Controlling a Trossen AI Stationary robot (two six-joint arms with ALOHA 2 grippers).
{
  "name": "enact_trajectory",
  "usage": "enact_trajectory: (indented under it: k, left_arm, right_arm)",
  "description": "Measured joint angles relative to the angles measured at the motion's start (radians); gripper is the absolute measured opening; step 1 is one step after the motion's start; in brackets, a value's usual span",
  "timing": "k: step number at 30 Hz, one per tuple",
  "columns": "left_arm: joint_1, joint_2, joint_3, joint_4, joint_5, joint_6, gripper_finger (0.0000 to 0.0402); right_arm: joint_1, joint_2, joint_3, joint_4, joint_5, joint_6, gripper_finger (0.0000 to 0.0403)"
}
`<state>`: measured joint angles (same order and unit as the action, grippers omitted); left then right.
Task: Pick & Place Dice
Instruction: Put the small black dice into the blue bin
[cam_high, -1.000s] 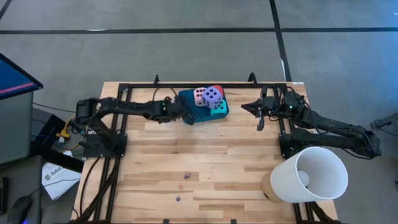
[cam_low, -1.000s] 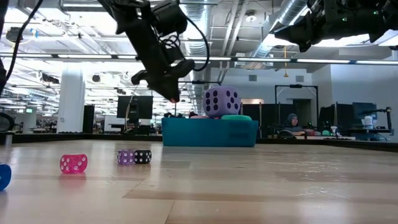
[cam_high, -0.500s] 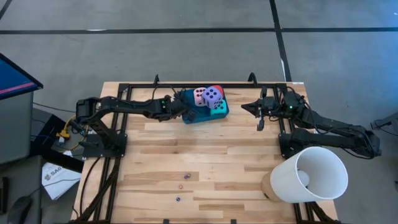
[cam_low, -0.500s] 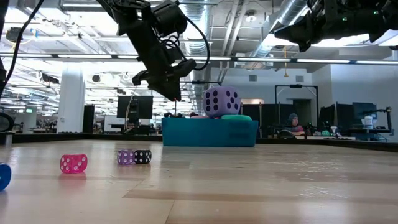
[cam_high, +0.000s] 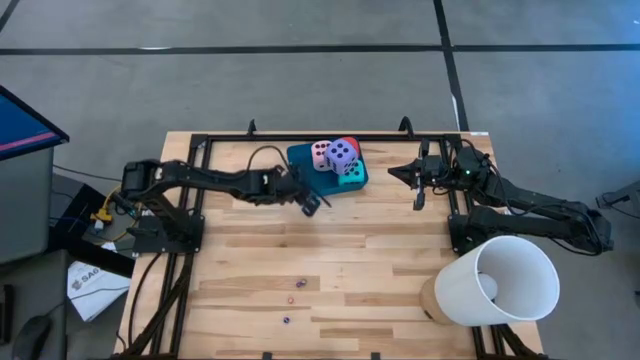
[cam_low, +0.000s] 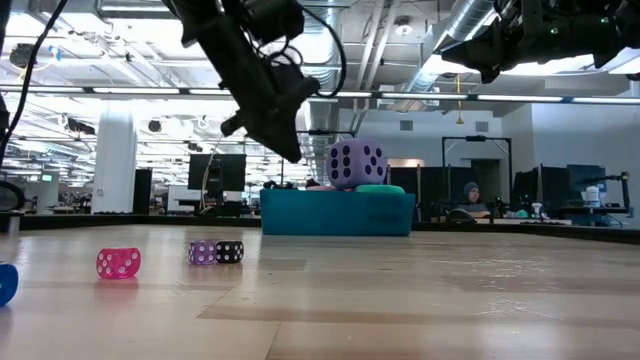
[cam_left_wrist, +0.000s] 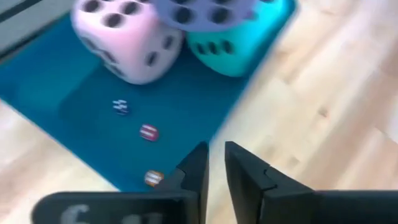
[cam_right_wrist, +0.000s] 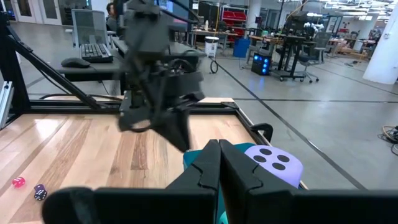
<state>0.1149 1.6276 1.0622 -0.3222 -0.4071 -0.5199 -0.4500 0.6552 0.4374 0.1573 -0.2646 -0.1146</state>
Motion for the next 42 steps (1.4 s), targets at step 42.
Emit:
enact_trajectory:
  k: [42]
  left_arm:
    - [-0.585,0.0,0.0,0.0,0.274,-0.045,0.0113]
  right_arm:
    - [0.0,0.0,0.0,-0.015,0.0,0.003,0.0]
